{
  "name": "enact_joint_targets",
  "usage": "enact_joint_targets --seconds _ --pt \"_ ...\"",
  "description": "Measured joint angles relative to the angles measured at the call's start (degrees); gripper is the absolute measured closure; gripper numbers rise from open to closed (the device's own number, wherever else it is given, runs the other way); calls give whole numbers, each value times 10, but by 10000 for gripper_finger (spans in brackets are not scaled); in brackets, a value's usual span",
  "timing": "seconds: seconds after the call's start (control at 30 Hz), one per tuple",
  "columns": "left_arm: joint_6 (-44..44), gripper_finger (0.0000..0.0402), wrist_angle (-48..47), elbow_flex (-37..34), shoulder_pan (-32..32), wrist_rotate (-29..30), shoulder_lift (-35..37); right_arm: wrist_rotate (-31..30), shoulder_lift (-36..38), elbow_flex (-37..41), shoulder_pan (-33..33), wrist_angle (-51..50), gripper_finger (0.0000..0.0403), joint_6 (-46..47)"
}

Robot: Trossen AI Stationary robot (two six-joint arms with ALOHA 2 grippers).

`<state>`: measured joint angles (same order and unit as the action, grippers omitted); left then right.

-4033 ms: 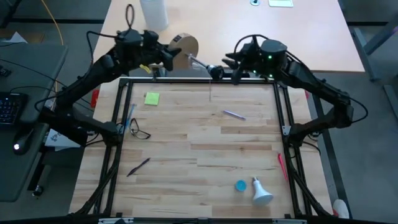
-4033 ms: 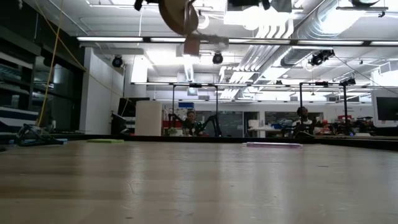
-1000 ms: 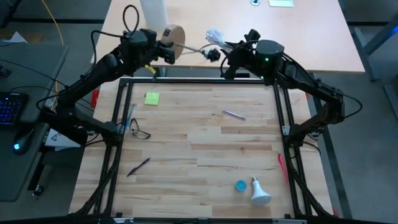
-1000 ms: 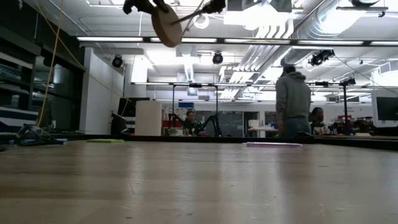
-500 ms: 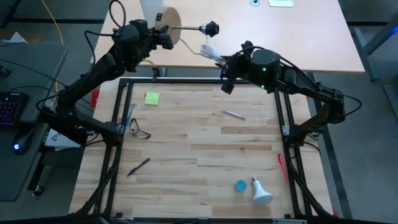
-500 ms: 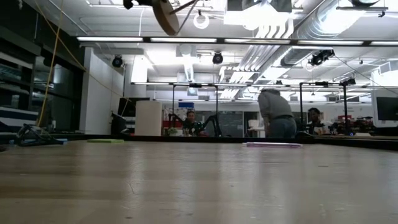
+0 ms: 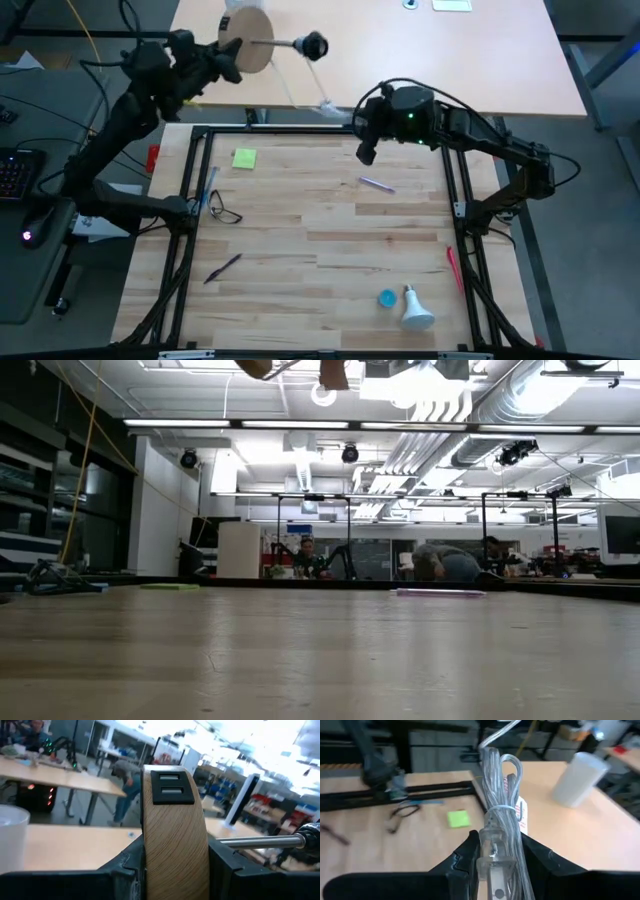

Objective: Screw lightbulb
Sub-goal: Insert the lightbulb into the lamp

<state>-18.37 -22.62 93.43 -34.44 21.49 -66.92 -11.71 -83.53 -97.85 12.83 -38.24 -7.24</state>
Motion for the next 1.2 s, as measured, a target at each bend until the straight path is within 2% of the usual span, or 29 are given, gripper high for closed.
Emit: enact_joint_targets --seconds 0.07,0.23,0.33,0.47,0.7,0.83,0.93,1.07,1.2 --pt "0 283 -42 0 0 0 11 10 0 3 -6 -4 299 11" --pt "0 283 -117 0 0 5 31 -2 0 3 -17 -5 219 38" --pt "1 283 -148 0 0 19 36 -3 0 3 -24 -20 178 24" --pt "3 283 -182 0 1 26 42 -4 -3 3 -31 -62 146 37" --pt "19 283 -269 -10 1 31 44 -11 -10 3 -32 -202 141 88" --pt "21 283 -269 -69 10 -2 63 32 -15 6 -38 -247 140 117" --pt "10 283 -252 -129 21 -26 86 77 -11 41 -56 -251 140 163" --pt "-39 283 -206 -218 40 -30 123 121 -3 118 -106 -270 139 251" --pt "-77 283 -182 -284 57 -35 149 205 -2 203 -190 -258 139 418"
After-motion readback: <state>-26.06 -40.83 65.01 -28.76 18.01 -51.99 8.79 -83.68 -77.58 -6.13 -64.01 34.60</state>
